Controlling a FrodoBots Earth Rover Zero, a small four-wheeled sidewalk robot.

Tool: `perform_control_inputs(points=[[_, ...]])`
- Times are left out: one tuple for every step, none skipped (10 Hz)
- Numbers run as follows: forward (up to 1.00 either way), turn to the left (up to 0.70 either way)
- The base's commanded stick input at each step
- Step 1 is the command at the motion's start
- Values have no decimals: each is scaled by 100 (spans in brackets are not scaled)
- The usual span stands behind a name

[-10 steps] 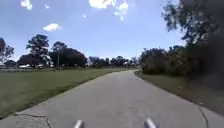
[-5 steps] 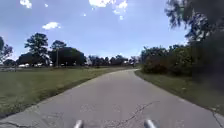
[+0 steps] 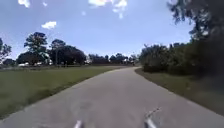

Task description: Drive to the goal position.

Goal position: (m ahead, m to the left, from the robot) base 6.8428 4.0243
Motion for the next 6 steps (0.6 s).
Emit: perform_control_inputs(points=[[50,0],[50,0],[50,0],[50,0],[50,0],[50,0]])
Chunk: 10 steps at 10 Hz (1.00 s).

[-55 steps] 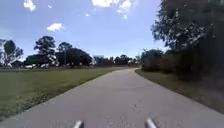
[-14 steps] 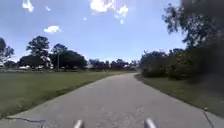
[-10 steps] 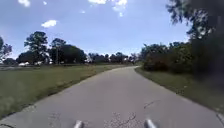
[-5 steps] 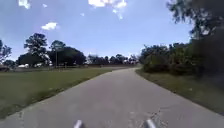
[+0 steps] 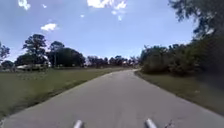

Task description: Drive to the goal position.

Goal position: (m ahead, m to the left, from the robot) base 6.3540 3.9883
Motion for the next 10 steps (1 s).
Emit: perform_control_inputs(points=[[50,0],[50,0],[50,-9],[50,-25],[50,-12],[50,0],[50,0],[50,0],[50,0],[50,0]])
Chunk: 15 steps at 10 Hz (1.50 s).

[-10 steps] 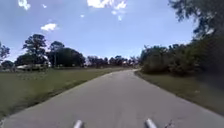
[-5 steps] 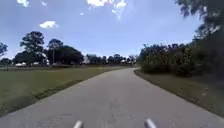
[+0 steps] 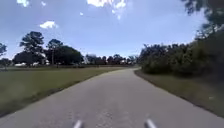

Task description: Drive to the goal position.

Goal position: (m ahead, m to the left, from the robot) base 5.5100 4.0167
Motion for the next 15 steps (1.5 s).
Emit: perform_control_inputs(points=[[50,0],[50,0],[50,0],[50,0],[50,0],[50,0],[50,0],[50,0],[50,0],[50,0],[50,0],[50,0],[50,0],[50,0],[50,0]])
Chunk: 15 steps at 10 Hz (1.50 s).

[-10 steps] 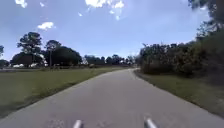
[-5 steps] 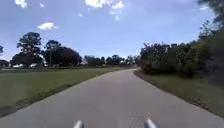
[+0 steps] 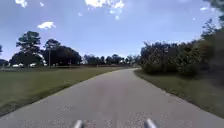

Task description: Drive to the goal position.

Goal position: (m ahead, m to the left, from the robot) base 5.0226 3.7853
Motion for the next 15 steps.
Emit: perform_control_inputs(points=[[50,0],[50,0],[50,0],[50,0],[50,0],[50,0],[50,0],[50,0],[50,0],[50,0],[50,0],[50,0],[50,0],[50,0],[50,0]])
